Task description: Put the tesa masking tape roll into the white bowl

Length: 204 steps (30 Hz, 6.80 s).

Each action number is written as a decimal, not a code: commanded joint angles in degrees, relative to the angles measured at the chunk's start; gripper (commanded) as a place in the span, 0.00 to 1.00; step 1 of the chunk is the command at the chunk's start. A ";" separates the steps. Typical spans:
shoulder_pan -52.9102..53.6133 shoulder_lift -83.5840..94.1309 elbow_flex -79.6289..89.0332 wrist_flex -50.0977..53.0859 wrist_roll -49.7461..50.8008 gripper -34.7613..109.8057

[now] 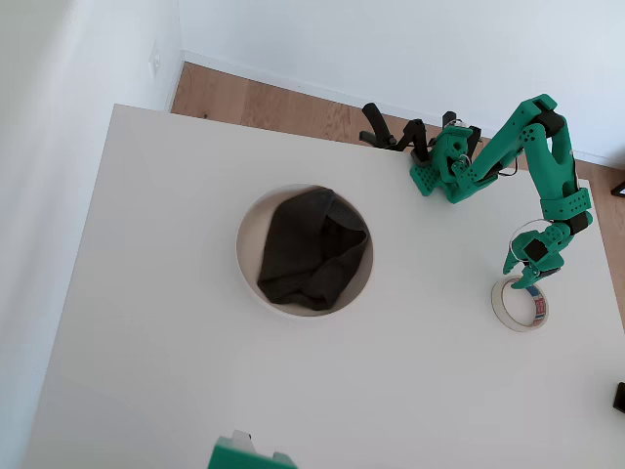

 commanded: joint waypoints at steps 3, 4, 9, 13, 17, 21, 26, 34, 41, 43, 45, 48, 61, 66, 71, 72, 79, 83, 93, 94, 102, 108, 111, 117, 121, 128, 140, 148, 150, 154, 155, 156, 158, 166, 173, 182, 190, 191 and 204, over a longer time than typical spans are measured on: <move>-2.64 0.18 -3.60 0.79 2.37 0.31; -2.99 -0.26 -3.60 0.79 2.64 0.31; -4.31 -1.58 -3.78 0.53 3.78 0.30; -4.57 -1.76 -3.78 0.53 4.04 0.30; -4.75 -2.29 -4.13 0.97 4.57 0.29; -5.54 -2.72 -4.39 1.32 4.83 0.28; -6.24 -2.90 -4.57 1.41 4.22 0.23; -6.68 -2.90 -4.57 1.49 3.78 0.18; -6.15 -0.62 -4.31 2.02 3.43 0.18; -5.19 2.11 -4.31 3.08 2.90 0.18; -3.96 5.71 -4.31 4.57 2.29 0.18; -2.11 12.13 -4.31 7.38 0.88 0.18; 8.96 38.85 -7.12 19.60 -2.90 0.18; 17.14 44.47 -13.36 24.35 -4.39 0.18; 27.69 47.11 -19.34 26.46 -4.66 0.18; 29.97 47.29 -19.95 26.19 -4.92 0.18; 48.69 43.15 -20.13 20.48 -8.61 0.18; 60.38 36.56 -20.13 13.36 -9.67 0.18; 80.16 14.94 -26.89 1.85 -10.46 0.18; 81.56 12.83 -27.77 1.14 -10.46 0.18; 88.95 1.49 -29.53 -8.00 -10.81 0.18; 90.79 -6.42 -30.50 -12.22 -11.51 0.18; 90.88 -9.23 -30.85 -13.62 -11.95 0.18; 90.09 -8.96 -31.03 -13.45 -10.99 0.29; 89.21 -7.91 -31.20 -12.39 -10.72 0.30; 88.33 -5.80 -31.20 -11.34 -10.11 0.29; 86.40 -2.02 -36.47 -5.36 -6.33 0.18; 77.34 7.73 -40.52 4.83 -5.19 0.18; 73.48 10.99 -40.43 8.26 -5.89 0.18; 65.13 16.61 -39.81 16.08 -7.65 0.18; 62.93 18.02 -39.55 18.02 -8.26 0.18; 60.82 19.51 -38.94 19.78 -8.79 0.18; 56.69 23.64 -36.30 21.88 -9.58 0.18; 40.08 50.45 -15.64 24.35 -15.12 0.18; 30.94 61.70 -7.91 32.70 -14.59 0.18; 27.86 74.79 8.00 34.45 -15.21 0.18; 28.74 82.00 17.05 34.19 -16.35 0.18; 28.74 82.79 18.37 34.01 -16.35 0.18; 28.83 87.28 24.79 34.45 -15.56 0.18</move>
